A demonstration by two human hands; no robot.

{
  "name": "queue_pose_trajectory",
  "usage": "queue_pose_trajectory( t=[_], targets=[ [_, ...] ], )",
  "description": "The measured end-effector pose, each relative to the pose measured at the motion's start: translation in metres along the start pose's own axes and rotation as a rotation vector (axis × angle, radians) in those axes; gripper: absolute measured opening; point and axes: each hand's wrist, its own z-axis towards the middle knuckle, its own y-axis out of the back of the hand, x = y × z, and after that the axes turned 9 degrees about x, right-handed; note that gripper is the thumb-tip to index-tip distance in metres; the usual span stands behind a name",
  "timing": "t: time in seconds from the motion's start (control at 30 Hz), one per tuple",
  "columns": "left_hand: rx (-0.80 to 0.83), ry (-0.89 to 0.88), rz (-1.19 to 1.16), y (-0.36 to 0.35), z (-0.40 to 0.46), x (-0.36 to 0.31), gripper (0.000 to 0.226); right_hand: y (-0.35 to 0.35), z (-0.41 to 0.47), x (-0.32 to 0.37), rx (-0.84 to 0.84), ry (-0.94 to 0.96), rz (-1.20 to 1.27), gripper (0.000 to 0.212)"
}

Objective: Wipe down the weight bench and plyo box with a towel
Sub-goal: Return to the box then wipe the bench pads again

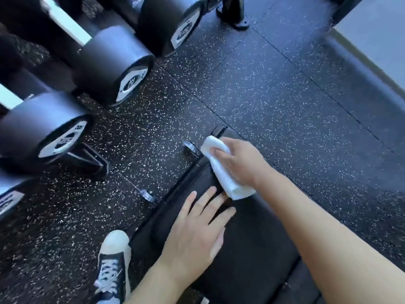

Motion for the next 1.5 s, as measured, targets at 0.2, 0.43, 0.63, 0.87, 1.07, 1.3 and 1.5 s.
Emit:
queue_pose_trajectory(
  t=[0.2, 0.43, 0.63, 0.87, 1.07, 1.3, 1.5],
  targets=[
    [-0.003, -0.026, 0.003, -0.008, -0.081, 0.034, 0.049, -0.022, 0.024, 0.046, 0.041, 0.011, -0.615, 0.033],
    [0.005, 0.046, -0.034, -0.011, -0.128, 0.053, 0.056, -0.097, -0.007, 0.105, 0.329, 0.314, -0.901, 0.029],
    [0.016, 0.097, -0.064, -0.010, -0.139, 0.040, 0.054, -0.060, 0.024, 0.090, 0.335, 0.105, -0.986, 0.042],
    [0.073, 0.069, -0.085, -0.014, -0.144, 0.047, 0.067, -0.089, 0.036, 0.098, 0.338, 0.082, -1.056, 0.039],
    [0.116, 0.041, -0.113, -0.002, -0.142, 0.052, 0.059, -0.120, 0.025, 0.109, 0.441, 0.196, -1.010, 0.061],
    [0.162, 0.047, -0.130, 0.006, -0.139, 0.049, 0.064, -0.040, 0.037, 0.083, 0.074, -0.136, -0.811, 0.031],
    [0.280, -0.021, -0.057, 0.016, -0.142, 0.073, 0.091, -0.139, -0.006, 0.106, 0.086, 0.265, -0.900, 0.026]
  ],
)
